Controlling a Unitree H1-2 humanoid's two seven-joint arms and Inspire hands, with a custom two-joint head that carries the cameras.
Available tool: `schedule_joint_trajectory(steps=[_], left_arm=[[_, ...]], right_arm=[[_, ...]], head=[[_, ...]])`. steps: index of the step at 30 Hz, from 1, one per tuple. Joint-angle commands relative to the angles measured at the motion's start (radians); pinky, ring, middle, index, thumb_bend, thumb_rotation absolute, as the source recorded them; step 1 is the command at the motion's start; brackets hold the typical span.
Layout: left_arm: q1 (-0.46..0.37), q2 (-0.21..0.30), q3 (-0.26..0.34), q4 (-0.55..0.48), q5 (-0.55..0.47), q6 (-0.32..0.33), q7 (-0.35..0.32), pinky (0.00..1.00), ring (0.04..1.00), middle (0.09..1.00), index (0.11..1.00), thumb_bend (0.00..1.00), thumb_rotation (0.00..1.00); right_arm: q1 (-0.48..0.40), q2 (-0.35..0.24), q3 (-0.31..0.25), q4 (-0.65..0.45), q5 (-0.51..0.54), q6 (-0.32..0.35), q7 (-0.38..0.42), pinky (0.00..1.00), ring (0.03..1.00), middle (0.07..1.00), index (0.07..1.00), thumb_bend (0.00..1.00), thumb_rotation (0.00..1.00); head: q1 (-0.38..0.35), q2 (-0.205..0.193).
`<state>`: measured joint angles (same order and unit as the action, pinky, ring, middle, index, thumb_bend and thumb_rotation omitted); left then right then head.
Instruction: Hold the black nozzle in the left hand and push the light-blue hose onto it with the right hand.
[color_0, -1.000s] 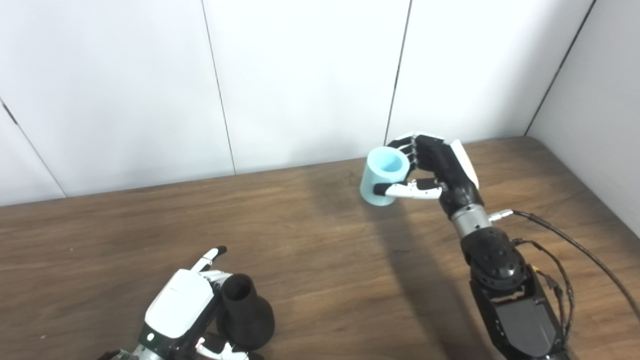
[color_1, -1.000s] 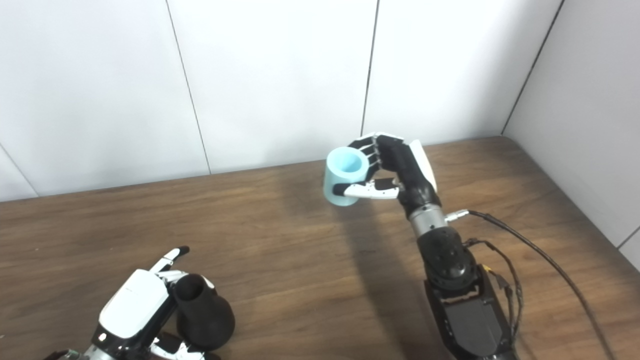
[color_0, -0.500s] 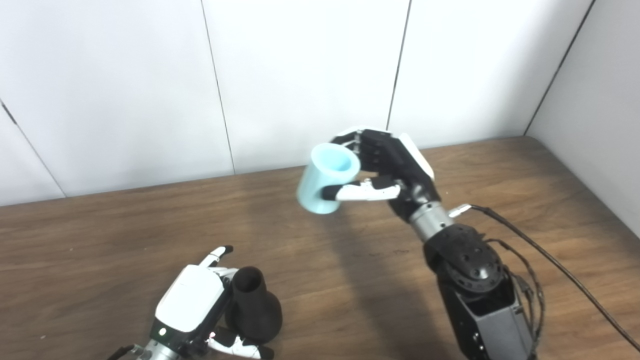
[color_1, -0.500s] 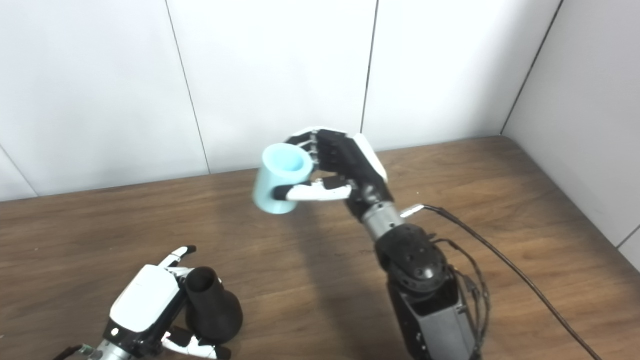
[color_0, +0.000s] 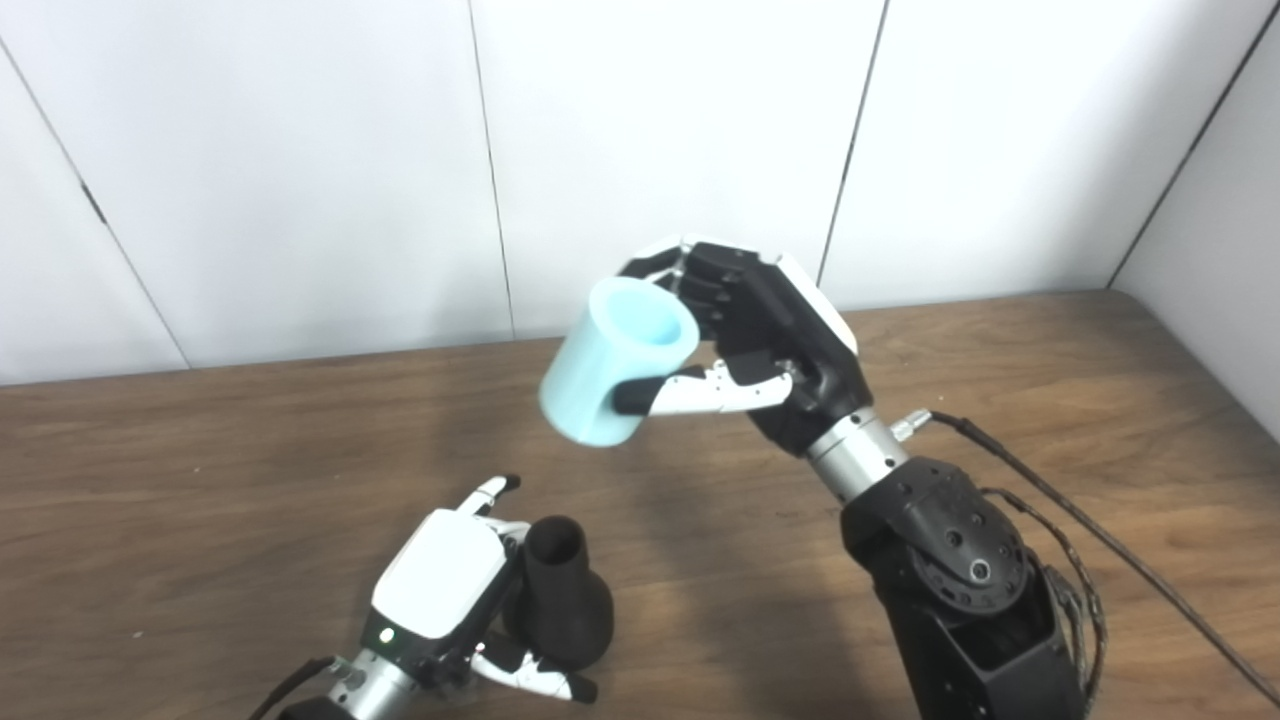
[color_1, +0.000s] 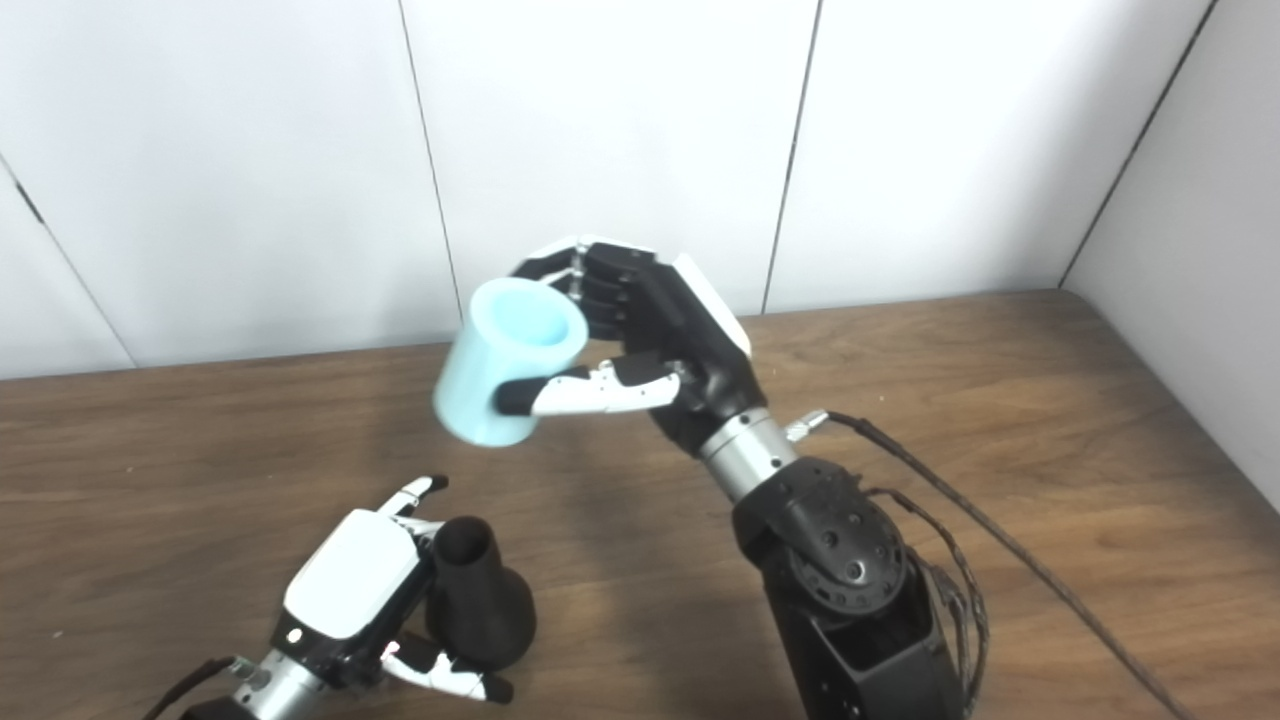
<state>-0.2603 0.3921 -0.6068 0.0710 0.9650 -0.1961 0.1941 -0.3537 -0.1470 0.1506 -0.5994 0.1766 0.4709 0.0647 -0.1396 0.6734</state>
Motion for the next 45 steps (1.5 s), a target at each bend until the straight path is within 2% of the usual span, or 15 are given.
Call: schedule_joint_trajectory(steps=[1,6,11,15,19,22,25,28,36,39,45], left_arm=[[0.05,-0.017,-0.079,0.078,0.064,-0.006,-0.109,0.9,0.549,0.469,0.507,0.52,0.0],[0.043,-0.021,-0.083,0.101,0.074,0.001,-0.092,0.9,0.545,0.462,0.513,0.52,0.0],[0.04,-0.021,-0.085,0.116,0.071,-0.003,-0.076,0.9,0.535,0.46,0.514,0.52,0.0],[0.044,-0.02,-0.083,0.113,0.058,-0.008,-0.074,0.89,0.53,0.45,0.517,0.52,0.0],[0.045,-0.015,-0.086,0.104,0.069,-0.003,-0.079,0.89,0.532,0.459,0.512,0.52,0.0],[0.045,-0.013,-0.088,0.092,0.074,0.01,-0.098,0.9,0.543,0.457,0.518,0.52,0.0],[0.044,-0.014,-0.09,0.093,0.072,0.01,-0.092,0.9,0.543,0.456,0.518,0.52,0.0],[0.045,-0.014,-0.091,0.094,0.07,0.007,-0.089,0.9,0.542,0.457,0.516,0.52,0.0],[0.046,-0.014,-0.094,0.092,0.074,0.01,-0.09,0.9,0.538,0.456,0.514,0.52,0.0],[0.045,-0.013,-0.096,0.095,0.077,0.008,-0.088,0.91,0.536,0.451,0.517,0.52,0.0],[0.047,-0.012,-0.098,0.09,0.083,0.012,-0.094,0.91,0.543,0.461,0.515,0.52,0.0]], right_arm=[[-0.034,-0.036,0.008,-0.041,0.024,-0.001,-0.027,0.29,0.418,0.441,0.517,0.52,0.0],[-0.028,-0.106,0.061,-0.055,0.094,-0.001,-0.081,0.29,0.427,0.456,0.515,0.52,0.0],[-0.017,-0.183,0.137,-0.071,0.149,-0.001,-0.145,0.28,0.424,0.466,0.51,0.52,0.0],[-0.002,-0.216,0.188,-0.067,0.174,-0.001,-0.181,0.28,0.423,0.466,0.507,0.52,0.0],[-0.008,-0.252,0.214,-0.065,0.123,-0.001,-0.179,0.28,0.42,0.467,0.508,0.52,0.0],[-0.033,-0.294,0.232,-0.073,0.022,-0.001,-0.138,0.26,0.41,0.467,0.52,0.51,0.0],[-0.05,-0.31,0.235,-0.082,-0.053,-0.001,-0.093,0.25,0.396,0.463,0.527,0.51,0.0],[-0.055,-0.307,0.234,-0.084,-0.132,-0.001,-0.045,0.24,0.389,0.457,0.53,0.51,0.0],[-0.038,-0.236,0.205,-0.067,-0.275,-0.005,0.055,0.25,0.394,0.463,0.529,0.51,0.0],[-0.033,-0.219,0.212,-0.056,-0.357,-0.037,0.076,0.25,0.393,0.468,0.53,0.51,0.0],[-0.01,-0.178,0.202,-0.014,-0.411,-0.106,0.108,0.26,0.392,0.468,0.535,0.51,0.0]], head=[[0.003,0.002],[0.009,0.007],[0.015,0.012],[0.015,0.015],[0.012,0.018],[0.011,0.018],[0.012,0.018],[0.015,0.019],[0.018,0.016],[0.018,0.015],[0.021,0.012]])
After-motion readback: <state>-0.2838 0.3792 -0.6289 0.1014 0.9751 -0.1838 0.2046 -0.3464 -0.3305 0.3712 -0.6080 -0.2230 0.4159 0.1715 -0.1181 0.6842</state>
